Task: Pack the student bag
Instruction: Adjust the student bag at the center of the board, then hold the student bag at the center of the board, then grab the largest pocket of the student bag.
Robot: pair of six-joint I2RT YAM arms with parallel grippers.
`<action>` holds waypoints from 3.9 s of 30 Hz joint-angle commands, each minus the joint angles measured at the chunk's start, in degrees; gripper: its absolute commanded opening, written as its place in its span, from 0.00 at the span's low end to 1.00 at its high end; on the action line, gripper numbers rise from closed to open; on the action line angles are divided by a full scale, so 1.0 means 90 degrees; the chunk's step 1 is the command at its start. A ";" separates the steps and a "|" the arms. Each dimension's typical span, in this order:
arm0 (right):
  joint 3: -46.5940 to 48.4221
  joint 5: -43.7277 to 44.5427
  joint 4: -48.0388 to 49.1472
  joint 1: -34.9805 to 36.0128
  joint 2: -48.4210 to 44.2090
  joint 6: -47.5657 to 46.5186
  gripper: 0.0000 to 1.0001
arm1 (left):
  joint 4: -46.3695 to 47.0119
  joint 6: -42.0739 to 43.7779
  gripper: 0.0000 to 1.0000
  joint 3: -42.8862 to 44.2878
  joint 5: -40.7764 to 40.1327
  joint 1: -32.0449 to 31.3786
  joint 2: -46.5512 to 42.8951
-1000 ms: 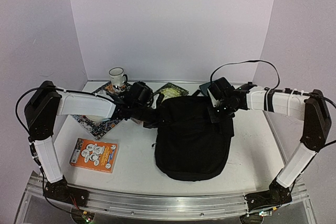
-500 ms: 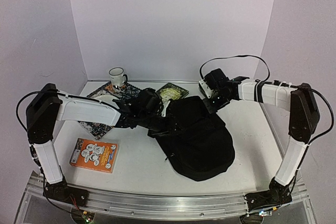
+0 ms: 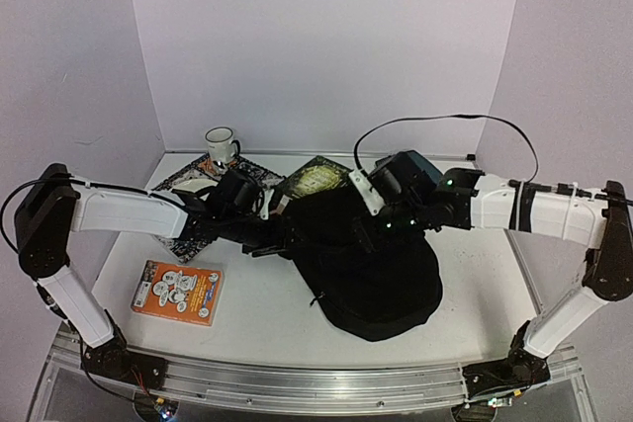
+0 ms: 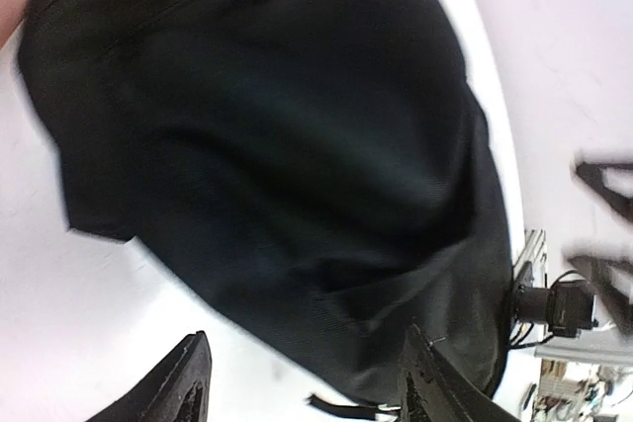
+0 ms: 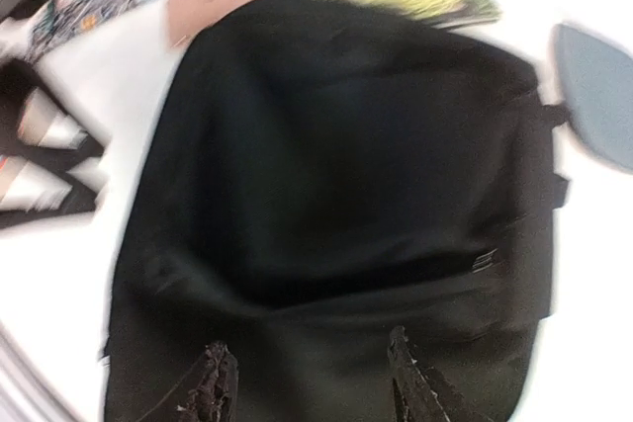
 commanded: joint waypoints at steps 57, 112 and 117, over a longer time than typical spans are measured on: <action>-0.1344 0.0509 0.0345 0.0856 -0.0594 0.0228 0.00 | 0.3652 -0.2705 0.58 -0.0065 0.0927 -0.0296 0.1268; -0.0015 0.1967 -0.0932 0.2614 0.0518 0.4502 0.38 | 0.5129 -0.5129 0.00 -0.0089 0.0277 -0.0422 0.1391; -0.0021 0.2759 -0.0935 0.2621 0.0872 0.5413 0.41 | 0.5457 -0.5437 0.00 -0.0203 0.0157 -0.0496 0.1413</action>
